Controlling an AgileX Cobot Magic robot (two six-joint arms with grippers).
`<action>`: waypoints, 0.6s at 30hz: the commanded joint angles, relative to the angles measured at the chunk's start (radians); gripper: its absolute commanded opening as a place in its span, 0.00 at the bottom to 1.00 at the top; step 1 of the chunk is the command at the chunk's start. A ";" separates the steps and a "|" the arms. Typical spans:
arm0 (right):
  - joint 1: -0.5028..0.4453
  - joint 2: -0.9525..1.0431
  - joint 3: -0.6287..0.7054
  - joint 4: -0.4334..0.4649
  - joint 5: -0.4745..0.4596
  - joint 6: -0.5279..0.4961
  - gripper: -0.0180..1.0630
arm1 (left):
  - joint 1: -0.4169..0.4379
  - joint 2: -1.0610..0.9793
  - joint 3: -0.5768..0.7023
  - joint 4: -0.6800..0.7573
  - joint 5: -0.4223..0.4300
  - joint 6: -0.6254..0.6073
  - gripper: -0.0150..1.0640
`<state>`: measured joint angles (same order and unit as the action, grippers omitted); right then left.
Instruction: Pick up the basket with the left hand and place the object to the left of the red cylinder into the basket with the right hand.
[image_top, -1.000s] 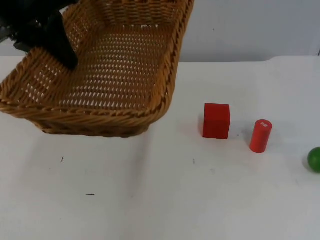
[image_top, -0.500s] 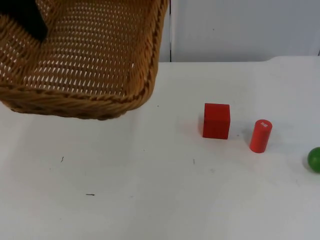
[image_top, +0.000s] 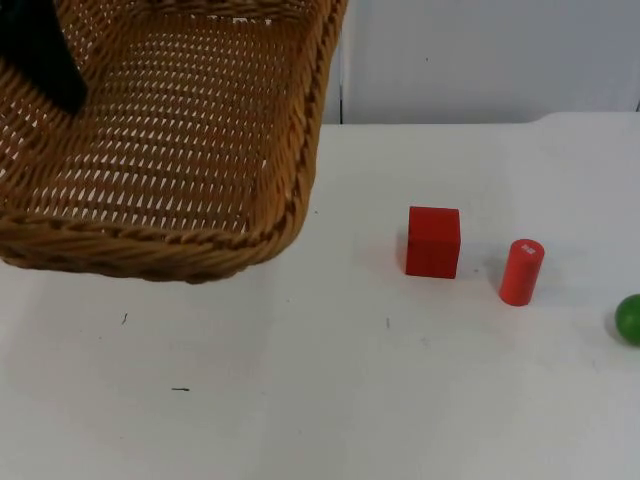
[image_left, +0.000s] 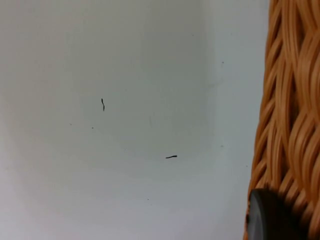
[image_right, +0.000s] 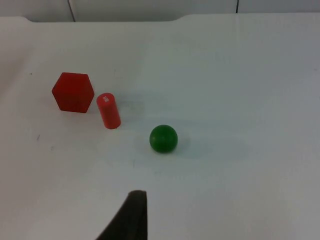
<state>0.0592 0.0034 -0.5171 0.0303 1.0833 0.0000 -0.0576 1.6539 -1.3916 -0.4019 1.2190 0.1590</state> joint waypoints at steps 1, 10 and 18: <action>-0.006 -0.003 0.001 -0.002 -0.004 -0.011 0.99 | 0.001 -0.018 0.009 -0.035 0.002 0.007 0.01; -0.006 -0.003 0.001 0.003 -0.004 -0.011 0.99 | 0.001 -0.015 0.065 -0.125 0.002 0.054 0.01; -0.006 -0.003 -0.001 0.005 -0.010 -0.019 0.99 | 0.001 -0.017 0.094 -0.133 0.002 0.067 0.01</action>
<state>0.0592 0.0034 -0.5171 0.0317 1.0833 0.0000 -0.0558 1.6539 -1.2973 -0.4930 1.2164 0.2194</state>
